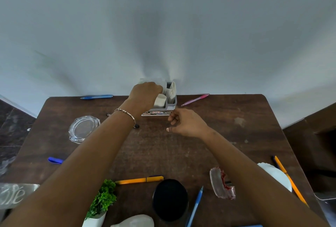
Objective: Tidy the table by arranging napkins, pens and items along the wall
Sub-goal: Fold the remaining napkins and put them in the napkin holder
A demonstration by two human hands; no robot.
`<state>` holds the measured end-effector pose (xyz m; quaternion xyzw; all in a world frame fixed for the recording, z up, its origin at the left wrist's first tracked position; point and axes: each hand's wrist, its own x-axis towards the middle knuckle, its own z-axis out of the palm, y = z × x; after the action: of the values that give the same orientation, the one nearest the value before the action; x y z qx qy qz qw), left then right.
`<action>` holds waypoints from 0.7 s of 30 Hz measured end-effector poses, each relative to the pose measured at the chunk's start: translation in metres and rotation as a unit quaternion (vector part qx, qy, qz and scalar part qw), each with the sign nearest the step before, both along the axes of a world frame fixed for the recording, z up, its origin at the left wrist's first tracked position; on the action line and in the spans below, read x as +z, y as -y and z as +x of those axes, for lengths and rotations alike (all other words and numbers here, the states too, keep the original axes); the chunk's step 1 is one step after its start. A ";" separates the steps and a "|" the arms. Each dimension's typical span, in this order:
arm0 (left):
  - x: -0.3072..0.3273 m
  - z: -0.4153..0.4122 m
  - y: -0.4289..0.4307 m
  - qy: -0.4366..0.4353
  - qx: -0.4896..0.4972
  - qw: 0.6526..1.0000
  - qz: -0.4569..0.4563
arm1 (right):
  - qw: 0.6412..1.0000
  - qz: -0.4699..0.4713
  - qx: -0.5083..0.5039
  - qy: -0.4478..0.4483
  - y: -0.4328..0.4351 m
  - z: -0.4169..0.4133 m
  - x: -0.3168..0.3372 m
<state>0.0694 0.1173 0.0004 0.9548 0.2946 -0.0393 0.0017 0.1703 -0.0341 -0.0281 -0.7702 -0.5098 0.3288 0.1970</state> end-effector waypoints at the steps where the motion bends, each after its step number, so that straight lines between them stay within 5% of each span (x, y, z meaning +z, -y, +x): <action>1: 0.001 -0.002 -0.001 0.008 0.009 1.000 -0.003 | 1.000 0.001 0.001 0.001 0.002 0.001 0.001; 9: 0.030 -0.016 0.040 0.170 0.046 0.982 -0.075 | 0.999 0.043 -0.033 0.008 0.035 0.002 0.028; 21: 0.058 0.002 0.225 0.272 -0.019 0.872 -0.406 | 0.981 0.126 -0.150 0.013 0.189 0.023 0.069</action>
<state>0.0717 -0.1082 0.0581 0.8485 0.2221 0.1057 0.4685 0.1930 -0.2230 0.0408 -0.8115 -0.4280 0.2185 0.3324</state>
